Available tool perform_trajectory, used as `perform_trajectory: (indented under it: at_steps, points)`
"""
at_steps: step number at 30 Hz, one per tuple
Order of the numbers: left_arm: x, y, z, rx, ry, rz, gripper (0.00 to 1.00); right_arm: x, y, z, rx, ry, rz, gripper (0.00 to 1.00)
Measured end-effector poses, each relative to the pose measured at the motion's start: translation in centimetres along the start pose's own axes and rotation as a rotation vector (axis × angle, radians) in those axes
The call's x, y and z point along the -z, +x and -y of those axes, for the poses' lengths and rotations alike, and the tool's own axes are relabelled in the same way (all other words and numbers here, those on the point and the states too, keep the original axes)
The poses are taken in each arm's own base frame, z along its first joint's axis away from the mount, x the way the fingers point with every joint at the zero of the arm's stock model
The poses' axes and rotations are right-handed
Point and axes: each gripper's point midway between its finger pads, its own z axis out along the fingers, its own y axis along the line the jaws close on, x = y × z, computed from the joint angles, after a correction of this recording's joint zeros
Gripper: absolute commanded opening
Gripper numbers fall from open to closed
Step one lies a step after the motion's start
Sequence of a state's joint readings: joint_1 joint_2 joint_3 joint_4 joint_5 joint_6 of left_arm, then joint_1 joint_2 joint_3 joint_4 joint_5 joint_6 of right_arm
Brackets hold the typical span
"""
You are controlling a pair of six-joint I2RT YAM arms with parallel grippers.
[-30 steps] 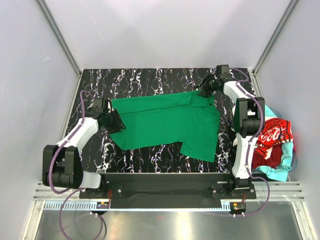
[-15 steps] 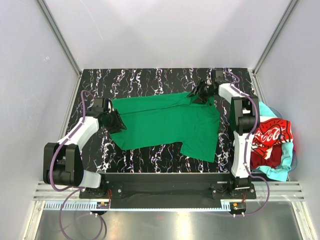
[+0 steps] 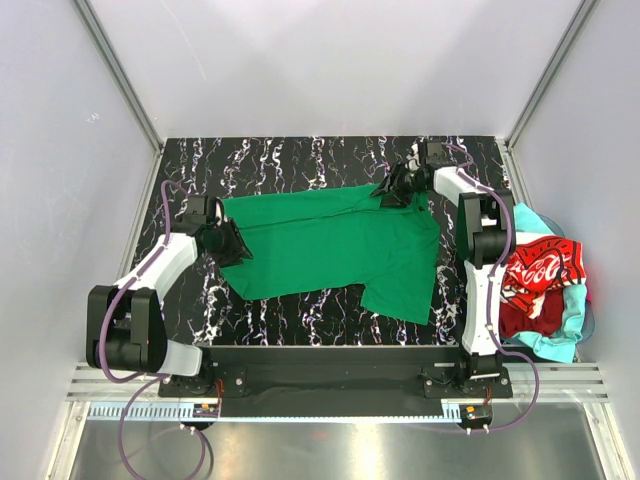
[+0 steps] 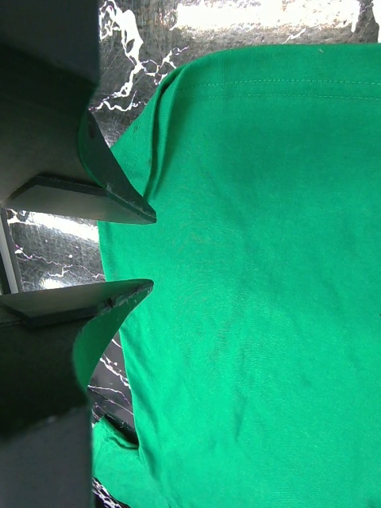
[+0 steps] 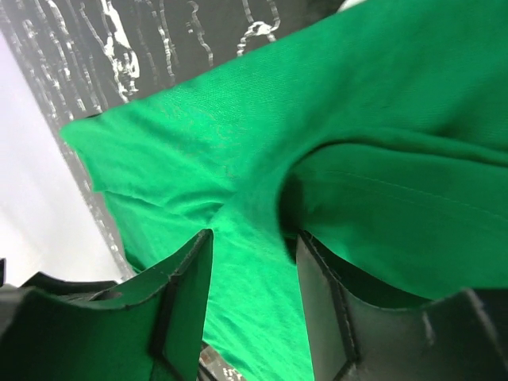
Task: Fold and stack the t-shirts
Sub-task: Fold the tshirt
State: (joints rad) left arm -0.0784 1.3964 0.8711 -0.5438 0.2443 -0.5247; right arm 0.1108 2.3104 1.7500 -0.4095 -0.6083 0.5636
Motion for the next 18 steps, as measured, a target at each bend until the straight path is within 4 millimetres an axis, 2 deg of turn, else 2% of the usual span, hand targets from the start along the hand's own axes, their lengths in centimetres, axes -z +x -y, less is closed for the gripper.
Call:
perform_trajectory:
  at_steps: [6,10,16,18]
  points:
    - [0.0,0.0,0.1,0.001,0.006,-0.004,0.39,-0.3,0.2,-1.1,-0.007,-0.039,-0.004,0.52]
    - [-0.1,0.1,0.0,0.003,0.006,-0.009,0.39,-0.5,0.3,-1.8,-0.016,-0.061,-0.009,0.46]
    - [-0.2,0.2,0.0,0.006,0.005,-0.016,0.39,-1.0,0.6,-3.2,-0.045,-0.085,-0.008,0.47]
    - [-0.2,0.2,0.0,0.007,0.005,-0.016,0.39,-1.5,0.4,-3.8,-0.055,-0.094,-0.015,0.50]
